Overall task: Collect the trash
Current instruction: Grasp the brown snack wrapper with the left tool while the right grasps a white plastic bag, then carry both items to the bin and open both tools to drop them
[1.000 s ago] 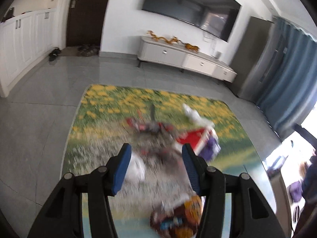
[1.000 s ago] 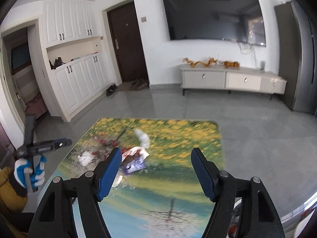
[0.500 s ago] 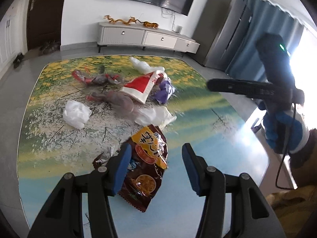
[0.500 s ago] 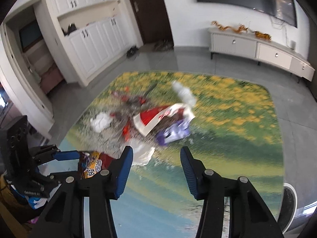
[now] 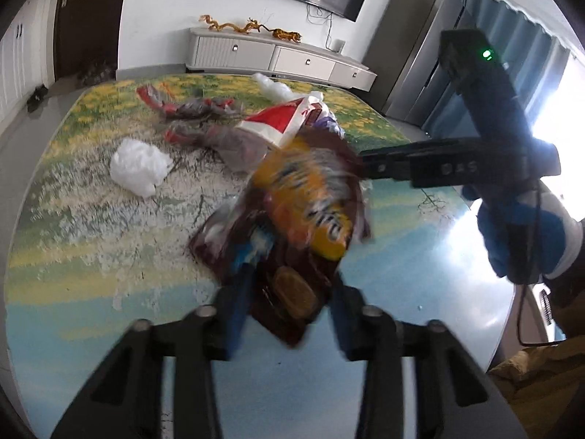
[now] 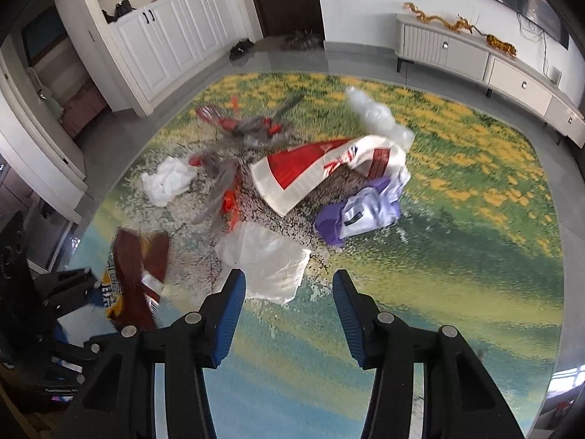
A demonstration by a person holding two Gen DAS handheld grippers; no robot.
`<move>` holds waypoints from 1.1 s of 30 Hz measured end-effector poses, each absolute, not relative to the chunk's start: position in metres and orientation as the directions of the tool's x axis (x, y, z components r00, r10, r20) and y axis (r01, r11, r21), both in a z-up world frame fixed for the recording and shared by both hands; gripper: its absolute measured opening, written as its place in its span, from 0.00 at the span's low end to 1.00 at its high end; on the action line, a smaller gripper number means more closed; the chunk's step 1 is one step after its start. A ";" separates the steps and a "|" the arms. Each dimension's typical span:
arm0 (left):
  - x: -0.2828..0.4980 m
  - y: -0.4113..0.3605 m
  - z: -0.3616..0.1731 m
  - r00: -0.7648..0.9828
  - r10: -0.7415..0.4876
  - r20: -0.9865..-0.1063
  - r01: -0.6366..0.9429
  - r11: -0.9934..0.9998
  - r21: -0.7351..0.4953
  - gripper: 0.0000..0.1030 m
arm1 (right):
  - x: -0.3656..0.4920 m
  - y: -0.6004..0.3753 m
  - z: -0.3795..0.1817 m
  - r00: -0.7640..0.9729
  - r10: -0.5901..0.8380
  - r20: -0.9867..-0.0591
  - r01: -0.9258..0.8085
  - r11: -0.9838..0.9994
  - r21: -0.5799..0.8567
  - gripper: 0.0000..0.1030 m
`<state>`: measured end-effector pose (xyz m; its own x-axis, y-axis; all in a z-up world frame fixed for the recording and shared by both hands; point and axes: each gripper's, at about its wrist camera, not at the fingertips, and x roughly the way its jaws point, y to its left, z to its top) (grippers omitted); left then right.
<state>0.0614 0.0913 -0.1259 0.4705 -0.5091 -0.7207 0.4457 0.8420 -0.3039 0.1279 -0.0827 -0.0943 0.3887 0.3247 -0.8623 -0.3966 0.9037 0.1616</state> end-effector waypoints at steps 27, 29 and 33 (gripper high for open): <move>0.049 0.114 -0.106 0.533 -0.472 -0.702 0.347 0.879 -0.327 0.10 | 0.117 -0.090 -0.088 0.461 0.316 -0.829 -0.395 0.910 0.127 0.06; 0.048 0.110 -0.102 0.537 -0.466 -0.703 0.346 0.882 -0.321 0.09 | 0.112 -0.098 -0.079 0.484 0.322 -0.814 -0.388 0.912 0.130 0.06; 0.048 0.096 -0.091 0.545 -0.459 -0.702 0.354 0.885 -0.304 0.08 | 0.100 -0.121 -0.057 0.538 0.333 -0.775 -0.371 0.918 0.137 0.05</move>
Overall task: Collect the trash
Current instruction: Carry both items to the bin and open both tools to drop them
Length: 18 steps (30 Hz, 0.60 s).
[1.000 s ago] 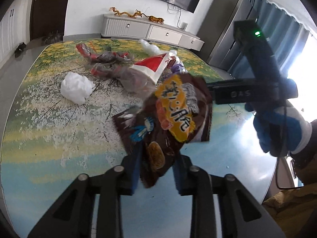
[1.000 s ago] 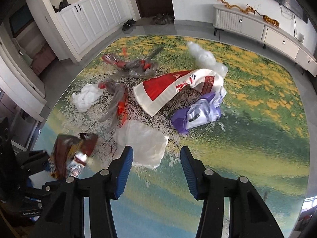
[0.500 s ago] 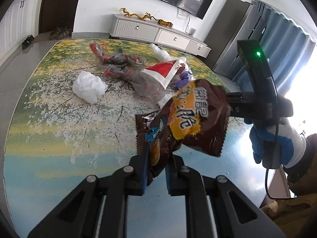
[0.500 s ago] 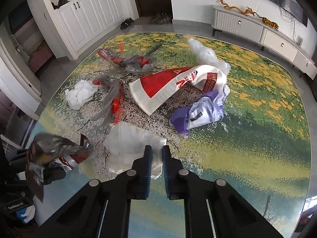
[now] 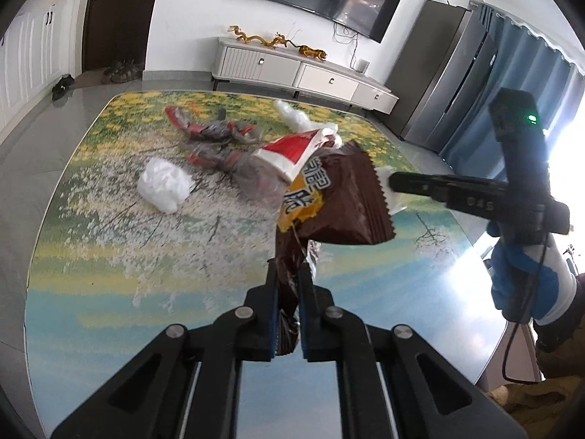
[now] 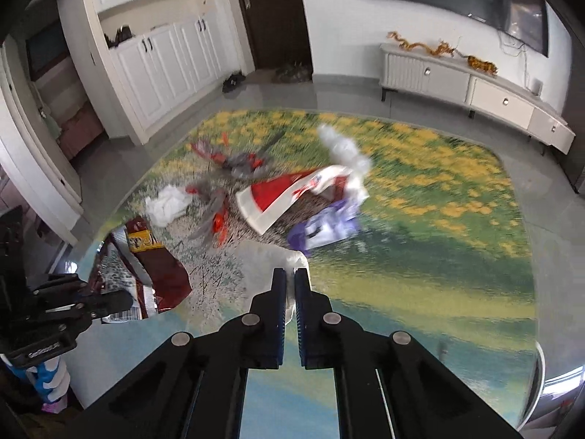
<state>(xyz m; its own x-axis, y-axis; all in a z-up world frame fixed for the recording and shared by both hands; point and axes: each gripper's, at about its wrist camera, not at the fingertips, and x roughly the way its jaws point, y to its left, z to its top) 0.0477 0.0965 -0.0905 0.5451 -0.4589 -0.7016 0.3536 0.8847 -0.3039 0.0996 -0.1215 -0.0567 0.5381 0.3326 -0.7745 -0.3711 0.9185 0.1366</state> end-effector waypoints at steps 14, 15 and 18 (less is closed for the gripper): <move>0.061 -0.019 -0.037 0.504 -0.490 -0.711 0.502 0.836 -0.221 0.07 | 0.042 -0.273 0.008 0.747 0.273 -0.606 -0.210 0.962 0.175 0.05; 0.063 -0.031 -0.034 0.497 -0.494 -0.714 0.516 0.829 -0.214 0.07 | 0.038 -0.288 0.009 0.759 0.256 -0.599 -0.186 0.966 0.177 0.05; 0.070 -0.078 -0.028 0.464 -0.509 -0.725 0.570 0.798 -0.196 0.07 | 0.024 -0.335 0.007 0.785 0.190 -0.589 -0.104 0.979 0.177 0.05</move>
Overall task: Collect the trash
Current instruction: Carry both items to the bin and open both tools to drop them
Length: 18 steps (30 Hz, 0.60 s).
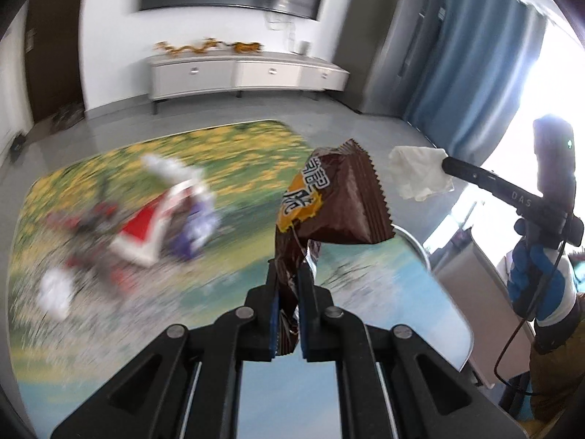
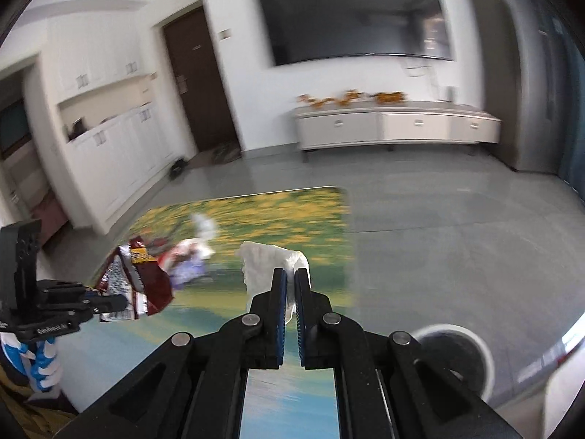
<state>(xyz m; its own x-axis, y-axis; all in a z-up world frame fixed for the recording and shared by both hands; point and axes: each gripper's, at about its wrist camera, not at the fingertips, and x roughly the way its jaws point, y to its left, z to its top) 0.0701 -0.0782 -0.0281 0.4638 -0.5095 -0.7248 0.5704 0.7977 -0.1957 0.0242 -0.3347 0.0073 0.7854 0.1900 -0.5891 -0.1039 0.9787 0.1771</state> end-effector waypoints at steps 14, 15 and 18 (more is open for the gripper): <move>0.091 -0.317 -0.054 0.261 -0.571 -0.778 0.744 0.633 -0.214 0.08 | -0.016 -0.500 -0.051 0.749 -0.033 -0.662 0.222 0.954 0.204 0.05; 0.093 -0.331 -0.059 0.253 -0.566 -0.785 0.748 0.629 -0.213 0.08 | -0.015 -0.505 -0.057 0.742 -0.034 -0.670 0.231 0.950 0.207 0.05; 0.101 -0.367 -0.078 0.213 -0.558 -0.802 0.749 0.620 -0.232 0.09 | -0.008 -0.520 -0.078 0.722 -0.031 -0.692 0.256 0.940 0.225 0.06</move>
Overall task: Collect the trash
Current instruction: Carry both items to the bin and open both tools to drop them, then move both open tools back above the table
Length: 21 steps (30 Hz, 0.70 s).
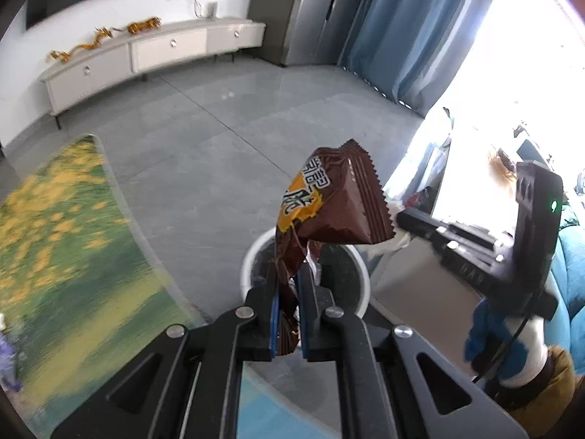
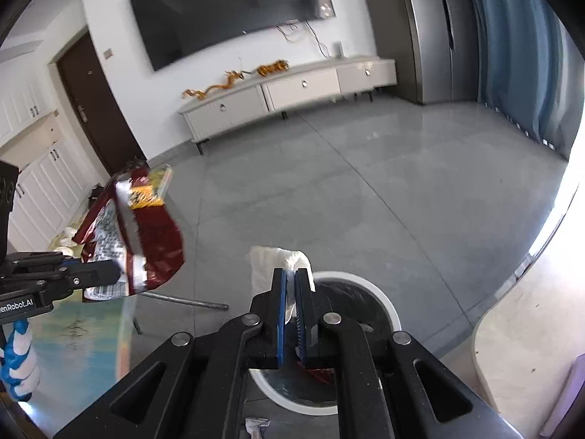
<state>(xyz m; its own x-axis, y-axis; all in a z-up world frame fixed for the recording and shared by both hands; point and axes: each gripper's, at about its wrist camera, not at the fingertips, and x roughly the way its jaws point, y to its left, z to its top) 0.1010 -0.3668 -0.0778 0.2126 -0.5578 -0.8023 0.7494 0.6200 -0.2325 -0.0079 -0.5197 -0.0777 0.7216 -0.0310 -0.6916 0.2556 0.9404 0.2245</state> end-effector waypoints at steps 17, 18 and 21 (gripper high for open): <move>0.121 -0.395 -0.121 0.156 -0.546 -0.823 0.719 0.634 -0.285 0.34 | 0.002 -0.545 -0.130 0.661 -0.027 -0.750 0.341 0.901 0.267 0.38; 0.118 -0.392 -0.116 0.180 -0.546 -0.818 0.721 0.639 -0.268 0.34 | 0.002 -0.544 -0.126 0.667 -0.034 -0.744 0.338 0.904 0.261 0.41; 0.109 -0.380 -0.095 0.266 -0.537 -0.801 0.714 0.668 -0.211 0.34 | -0.004 -0.536 -0.108 0.688 -0.055 -0.723 0.322 0.916 0.237 0.48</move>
